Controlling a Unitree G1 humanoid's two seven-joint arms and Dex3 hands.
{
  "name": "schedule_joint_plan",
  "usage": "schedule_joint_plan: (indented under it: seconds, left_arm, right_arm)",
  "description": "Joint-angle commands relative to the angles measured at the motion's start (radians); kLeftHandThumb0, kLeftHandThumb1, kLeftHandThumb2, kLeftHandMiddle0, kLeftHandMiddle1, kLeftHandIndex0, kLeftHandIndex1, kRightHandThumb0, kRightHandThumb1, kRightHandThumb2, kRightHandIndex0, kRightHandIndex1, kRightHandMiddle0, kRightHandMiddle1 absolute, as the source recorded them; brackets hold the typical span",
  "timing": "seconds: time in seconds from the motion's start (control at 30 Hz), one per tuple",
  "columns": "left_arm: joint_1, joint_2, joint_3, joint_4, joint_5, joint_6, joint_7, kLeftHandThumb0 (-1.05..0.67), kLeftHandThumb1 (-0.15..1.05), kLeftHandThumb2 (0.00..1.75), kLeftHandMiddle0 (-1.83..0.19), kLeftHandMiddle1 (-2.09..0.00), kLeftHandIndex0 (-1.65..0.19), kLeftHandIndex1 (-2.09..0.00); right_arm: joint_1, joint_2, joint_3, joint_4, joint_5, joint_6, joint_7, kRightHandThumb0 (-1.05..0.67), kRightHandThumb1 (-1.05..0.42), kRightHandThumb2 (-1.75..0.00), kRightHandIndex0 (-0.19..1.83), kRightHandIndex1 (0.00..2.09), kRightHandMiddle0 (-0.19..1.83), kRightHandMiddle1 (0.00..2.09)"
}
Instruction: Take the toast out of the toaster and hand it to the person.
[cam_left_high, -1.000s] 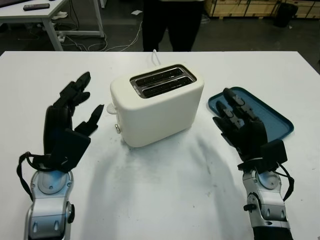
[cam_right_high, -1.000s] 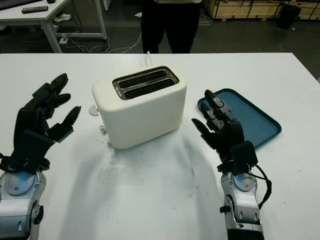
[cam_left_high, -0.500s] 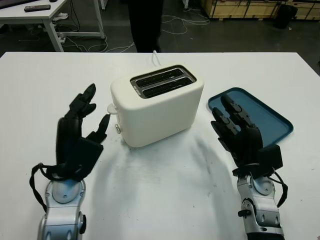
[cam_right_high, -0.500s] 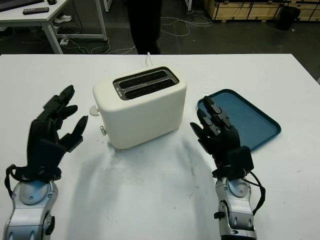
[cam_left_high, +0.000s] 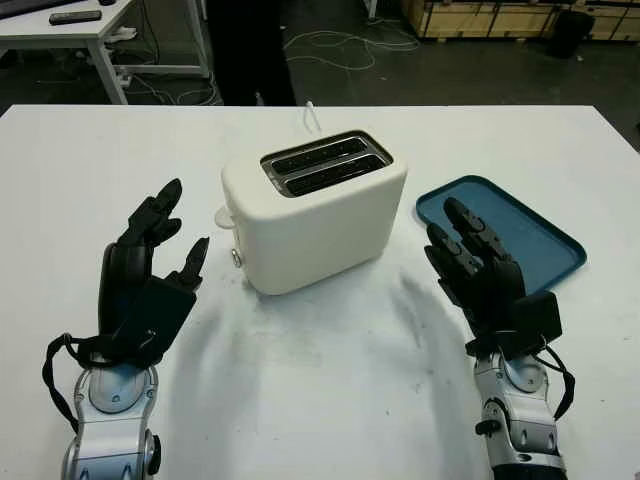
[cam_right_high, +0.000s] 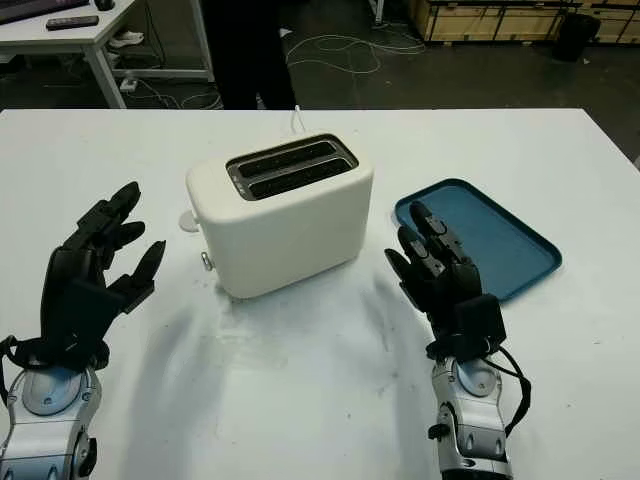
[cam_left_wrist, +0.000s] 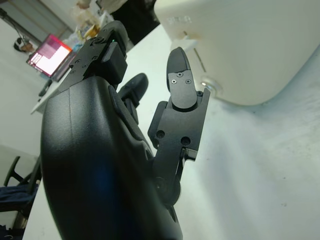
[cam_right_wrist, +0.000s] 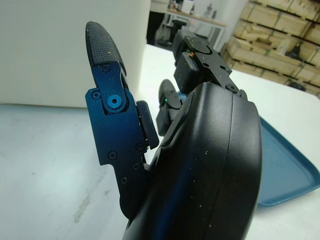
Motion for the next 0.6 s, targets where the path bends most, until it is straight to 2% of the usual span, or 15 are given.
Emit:
schedule_joint_plan:
  seconds: [0.0,0.17,0.27,0.4,0.43,0.57]
  left_arm:
    - [0.003,-0.004,-0.008,0.002,0.006,0.015,-0.001,-0.21,0.92,0.52,-0.01,-0.88,-0.36,-0.02]
    - [0.004,-0.001,-0.005,0.007,0.002,0.012,-0.003,-0.21,0.92,0.52,0.00,-0.88,-0.36,-0.02]
    - [-0.005,-0.014,0.005,0.012,-0.024,0.057,-0.013,-0.21,0.92,0.53,0.00,-0.87,-0.35,-0.01]
    - [-0.015,-0.011,0.005,0.059,-0.012,0.080,-0.002,-0.22,0.92,0.54,-0.02,-0.88,-0.34,-0.01]
    - [-0.021,-0.012,0.000,0.068,0.004,0.099,0.006,-0.27,0.92,0.49,-0.05,-0.87,-0.38,-0.03]
    - [-0.032,-0.009,-0.005,0.103,0.019,0.103,0.020,-0.29,0.92,0.46,-0.09,-0.85,-0.40,-0.04]
  right_arm:
    - [-0.011,0.003,-0.002,0.007,0.002,-0.029,0.007,-0.58,-0.92,-0.05,0.42,0.06,0.46,0.01]
    - [-0.011,-0.001,-0.006,0.014,0.000,-0.038,0.010,-0.60,-0.92,-0.06,0.41,0.06,0.46,0.01]
    - [-0.013,0.001,-0.009,0.019,0.006,-0.044,0.013,-0.60,-0.92,-0.05,0.42,0.06,0.47,0.01]
    - [-0.004,-0.002,0.000,-0.036,-0.004,0.006,-0.004,-0.60,-0.92,-0.05,0.41,0.05,0.46,0.01]
    - [-0.002,-0.001,0.001,-0.045,-0.002,0.013,-0.006,-0.60,-0.92,-0.05,0.41,0.05,0.46,0.00]
    - [-0.006,0.003,-0.005,-0.026,0.016,-0.009,0.011,-0.57,-0.92,-0.04,0.40,0.04,0.46,0.00]
